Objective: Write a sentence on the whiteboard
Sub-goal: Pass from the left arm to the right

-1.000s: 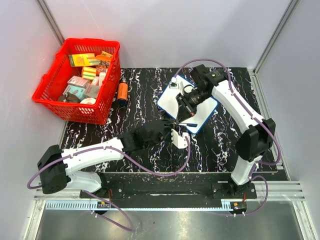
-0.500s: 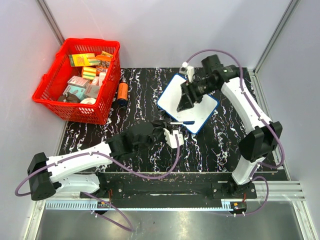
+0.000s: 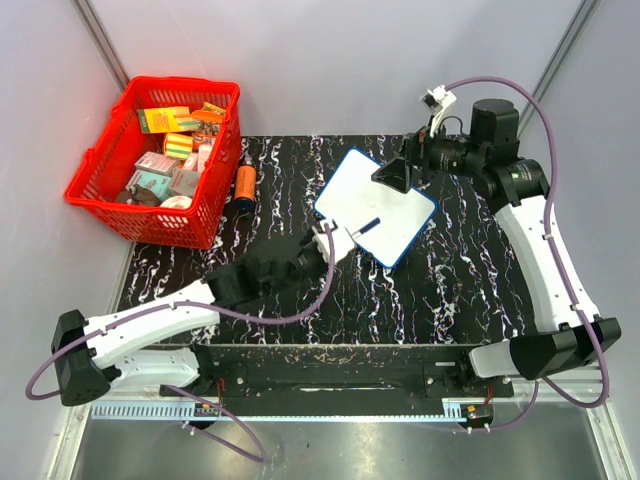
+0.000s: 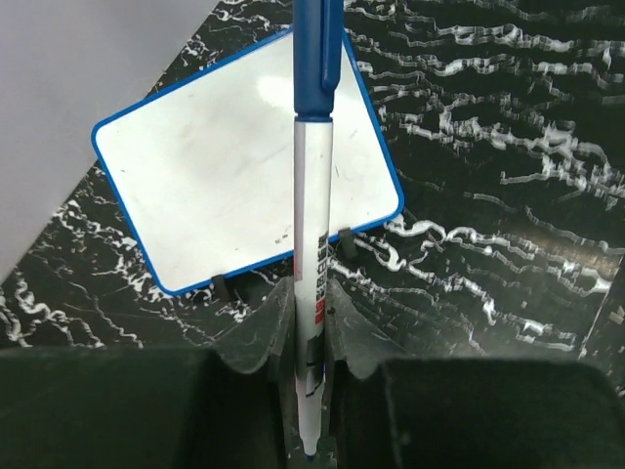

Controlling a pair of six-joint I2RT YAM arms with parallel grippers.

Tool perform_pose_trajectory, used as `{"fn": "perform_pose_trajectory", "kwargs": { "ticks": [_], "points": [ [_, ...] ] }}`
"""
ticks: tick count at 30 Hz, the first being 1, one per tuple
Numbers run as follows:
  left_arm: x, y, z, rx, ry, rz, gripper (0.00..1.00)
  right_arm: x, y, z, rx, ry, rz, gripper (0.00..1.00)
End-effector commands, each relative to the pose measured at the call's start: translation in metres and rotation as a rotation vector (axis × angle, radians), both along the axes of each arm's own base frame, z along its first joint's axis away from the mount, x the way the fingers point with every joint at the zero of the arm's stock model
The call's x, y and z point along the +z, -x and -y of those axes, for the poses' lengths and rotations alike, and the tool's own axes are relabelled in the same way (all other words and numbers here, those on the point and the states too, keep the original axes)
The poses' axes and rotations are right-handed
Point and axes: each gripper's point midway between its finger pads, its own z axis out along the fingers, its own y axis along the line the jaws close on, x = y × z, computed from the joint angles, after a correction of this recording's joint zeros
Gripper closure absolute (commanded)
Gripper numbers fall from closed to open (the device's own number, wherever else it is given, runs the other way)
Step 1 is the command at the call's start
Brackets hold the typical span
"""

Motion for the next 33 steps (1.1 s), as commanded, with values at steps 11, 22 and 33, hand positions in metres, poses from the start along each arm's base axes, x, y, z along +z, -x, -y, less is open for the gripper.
{"fn": "perform_pose_trajectory", "kwargs": {
  "ticks": [11, 22, 33],
  "points": [
    [0.1, -0.04, -0.001, -0.062, 0.475, -0.365, 1.0, 0.052, 0.03, -0.023, 0.242, -0.246, 0.061, 0.06],
    [0.15, -0.033, 0.021, -0.21, 0.581, -0.377, 1.0, 0.073, 0.075, -0.034, 0.57, -0.423, 0.047, 0.17],
    [0.164, -0.038, 0.036, -0.258, 0.607, -0.397, 1.0, 0.074, 0.073, -0.05, 0.592, -0.433, 0.024, 0.34]
  ]
}}
